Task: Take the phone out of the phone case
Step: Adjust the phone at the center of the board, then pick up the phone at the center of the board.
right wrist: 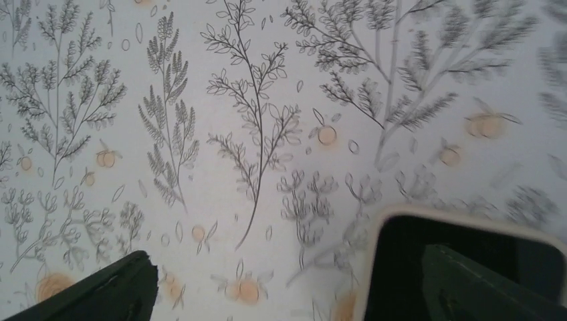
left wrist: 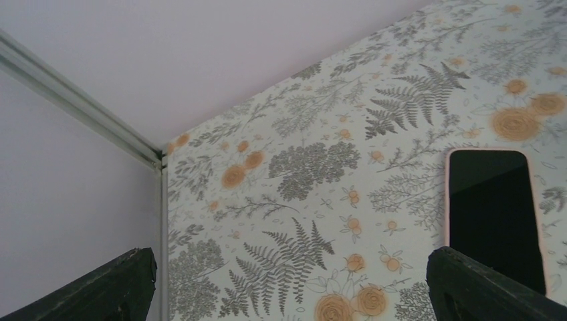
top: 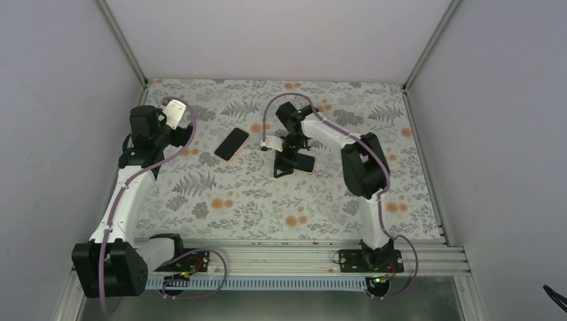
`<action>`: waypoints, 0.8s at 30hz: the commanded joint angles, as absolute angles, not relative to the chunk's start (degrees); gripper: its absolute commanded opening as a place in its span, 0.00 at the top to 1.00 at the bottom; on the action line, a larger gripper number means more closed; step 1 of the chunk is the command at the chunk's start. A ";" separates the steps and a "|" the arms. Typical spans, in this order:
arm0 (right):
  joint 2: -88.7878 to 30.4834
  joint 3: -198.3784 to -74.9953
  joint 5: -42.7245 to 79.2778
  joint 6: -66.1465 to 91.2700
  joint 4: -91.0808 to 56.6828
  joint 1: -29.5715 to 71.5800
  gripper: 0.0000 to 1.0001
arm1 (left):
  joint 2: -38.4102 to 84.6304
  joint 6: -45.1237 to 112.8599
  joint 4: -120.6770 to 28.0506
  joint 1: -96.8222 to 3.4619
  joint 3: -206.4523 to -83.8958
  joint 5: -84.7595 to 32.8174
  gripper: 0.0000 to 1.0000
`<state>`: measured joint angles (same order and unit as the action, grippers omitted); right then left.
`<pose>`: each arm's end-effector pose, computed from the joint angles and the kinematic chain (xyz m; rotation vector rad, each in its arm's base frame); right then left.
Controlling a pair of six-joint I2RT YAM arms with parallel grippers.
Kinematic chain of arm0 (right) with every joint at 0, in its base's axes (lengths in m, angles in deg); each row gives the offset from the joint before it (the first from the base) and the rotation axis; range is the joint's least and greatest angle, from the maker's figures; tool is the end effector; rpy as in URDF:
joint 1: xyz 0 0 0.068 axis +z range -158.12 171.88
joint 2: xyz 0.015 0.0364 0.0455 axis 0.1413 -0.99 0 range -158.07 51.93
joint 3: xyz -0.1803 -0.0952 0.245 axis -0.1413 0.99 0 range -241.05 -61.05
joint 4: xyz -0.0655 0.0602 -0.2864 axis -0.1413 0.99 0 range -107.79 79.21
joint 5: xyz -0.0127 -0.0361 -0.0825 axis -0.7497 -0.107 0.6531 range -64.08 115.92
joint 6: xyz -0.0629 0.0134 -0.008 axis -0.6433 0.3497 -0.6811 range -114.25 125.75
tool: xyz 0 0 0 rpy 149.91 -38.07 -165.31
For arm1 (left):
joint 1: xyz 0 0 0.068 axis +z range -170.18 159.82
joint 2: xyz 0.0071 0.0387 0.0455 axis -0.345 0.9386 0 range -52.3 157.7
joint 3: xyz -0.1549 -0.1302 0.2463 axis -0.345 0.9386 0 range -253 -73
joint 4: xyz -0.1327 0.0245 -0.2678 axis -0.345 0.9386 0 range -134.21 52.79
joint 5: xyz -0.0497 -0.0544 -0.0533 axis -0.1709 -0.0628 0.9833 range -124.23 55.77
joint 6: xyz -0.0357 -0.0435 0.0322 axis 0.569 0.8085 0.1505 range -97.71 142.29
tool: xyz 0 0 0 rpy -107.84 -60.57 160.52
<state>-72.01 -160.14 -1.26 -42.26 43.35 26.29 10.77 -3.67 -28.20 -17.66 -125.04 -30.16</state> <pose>0.3882 0.2941 0.1874 -1.9541 2.1937 0.6930 0.2817 0.0087 0.3387 0.4599 1.9975 0.2381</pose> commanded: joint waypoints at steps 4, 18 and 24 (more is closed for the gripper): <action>-60.06 -148.81 14.80 -40.65 32.53 22.44 0.00 | 9.12 -6.51 -26.85 -17.28 -124.06 -22.04 0.00; -62.00 -144.16 12.55 -45.65 26.65 17.70 0.00 | 9.40 -5.67 -28.97 -17.28 -120.43 -16.29 0.00; -68.72 -151.90 9.67 -46.14 32.84 17.65 0.00 | 9.76 -6.60 -27.85 -17.28 -119.14 -13.70 0.00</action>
